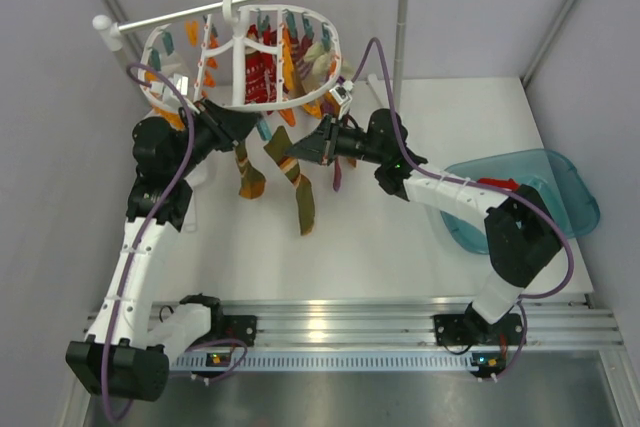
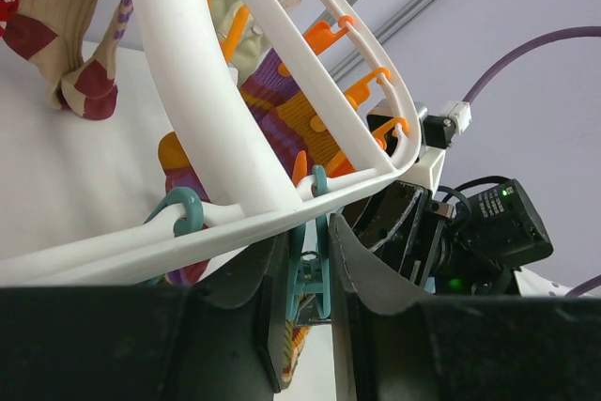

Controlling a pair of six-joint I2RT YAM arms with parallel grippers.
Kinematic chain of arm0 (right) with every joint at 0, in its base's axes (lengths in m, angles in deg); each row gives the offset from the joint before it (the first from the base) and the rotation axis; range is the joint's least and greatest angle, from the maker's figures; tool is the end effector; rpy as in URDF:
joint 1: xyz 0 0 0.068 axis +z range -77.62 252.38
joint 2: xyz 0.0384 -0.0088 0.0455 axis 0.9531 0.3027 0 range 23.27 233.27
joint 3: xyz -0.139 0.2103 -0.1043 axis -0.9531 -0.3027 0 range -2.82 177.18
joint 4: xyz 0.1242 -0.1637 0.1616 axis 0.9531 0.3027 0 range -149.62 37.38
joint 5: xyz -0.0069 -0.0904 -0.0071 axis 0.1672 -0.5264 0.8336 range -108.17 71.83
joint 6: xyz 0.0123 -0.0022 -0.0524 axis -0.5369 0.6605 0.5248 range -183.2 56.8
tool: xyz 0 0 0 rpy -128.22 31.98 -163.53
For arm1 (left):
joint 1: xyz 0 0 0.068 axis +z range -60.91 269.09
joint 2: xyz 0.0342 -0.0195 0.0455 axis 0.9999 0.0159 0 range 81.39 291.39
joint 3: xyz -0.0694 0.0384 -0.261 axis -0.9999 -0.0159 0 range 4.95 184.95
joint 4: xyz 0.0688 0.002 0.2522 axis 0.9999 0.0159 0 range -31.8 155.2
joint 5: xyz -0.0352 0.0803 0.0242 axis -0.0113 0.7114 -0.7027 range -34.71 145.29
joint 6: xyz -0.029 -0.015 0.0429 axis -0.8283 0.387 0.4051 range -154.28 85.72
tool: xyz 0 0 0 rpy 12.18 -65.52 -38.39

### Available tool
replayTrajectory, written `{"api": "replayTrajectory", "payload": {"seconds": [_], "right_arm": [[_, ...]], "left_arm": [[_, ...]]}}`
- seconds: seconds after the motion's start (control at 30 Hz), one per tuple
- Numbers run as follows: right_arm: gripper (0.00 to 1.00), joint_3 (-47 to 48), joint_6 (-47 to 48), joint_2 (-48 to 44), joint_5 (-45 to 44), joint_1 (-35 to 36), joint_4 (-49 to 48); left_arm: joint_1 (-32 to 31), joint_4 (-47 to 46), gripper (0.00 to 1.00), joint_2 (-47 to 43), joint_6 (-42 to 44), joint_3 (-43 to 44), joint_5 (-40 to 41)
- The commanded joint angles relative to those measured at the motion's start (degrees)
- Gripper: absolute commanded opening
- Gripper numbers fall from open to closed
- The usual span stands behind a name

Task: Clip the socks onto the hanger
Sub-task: Clamp the sock onto the hanger.

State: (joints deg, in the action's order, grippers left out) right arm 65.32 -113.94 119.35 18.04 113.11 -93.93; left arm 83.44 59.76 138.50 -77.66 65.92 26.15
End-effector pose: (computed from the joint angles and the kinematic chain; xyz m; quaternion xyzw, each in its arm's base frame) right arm 0.2853 0.2733 0.3257 -0.1754 0.6515 0.6519 0.3461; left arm 0.2193 -0.0391 0.4158 -0.0451 0.6931 -0.4481 0.5628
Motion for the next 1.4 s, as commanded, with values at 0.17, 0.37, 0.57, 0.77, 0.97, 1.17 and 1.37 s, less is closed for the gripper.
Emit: {"api": "replayTrajectory", "payload": {"seconds": [0.17, 0.37, 0.57, 0.77, 0.97, 1.17, 1.37], "right_arm": [[0.0, 2.61, 0.91, -1.76, 1.5, 1.45, -5.07], [0.0, 3.66, 1.17, -1.24, 1.76, 2.25, -5.77], [0.0, 4.11, 0.2, -0.62, 1.85, 2.34, -7.0], [0.0, 4.55, -0.15, -0.27, 1.85, 2.51, -7.27], [0.0, 5.86, -0.41, 0.61, 1.85, 2.69, -7.62], [0.0, 7.01, -0.76, 1.66, 1.41, 2.69, -7.44], [0.0, 6.74, 0.37, 2.1, 1.41, 2.69, -6.57]], "left_arm": [[0.11, -3.32, 0.0, 0.64, 0.22, 2.4, -1.35], [0.11, -2.97, 0.0, 0.47, 0.84, 1.87, -0.91], [0.11, -2.88, 0.0, 0.2, 1.45, 1.7, -0.91], [0.11, -3.32, 0.0, 0.29, 0.75, 1.26, -1.44], [0.11, -3.5, 0.0, 0.29, -0.04, 1.17, -2.4], [0.11, -3.58, 0.0, 0.47, -0.75, 1.34, -3.02], [0.03, -3.76, 0.0, 0.64, -1.45, 1.52, -3.46]]}}
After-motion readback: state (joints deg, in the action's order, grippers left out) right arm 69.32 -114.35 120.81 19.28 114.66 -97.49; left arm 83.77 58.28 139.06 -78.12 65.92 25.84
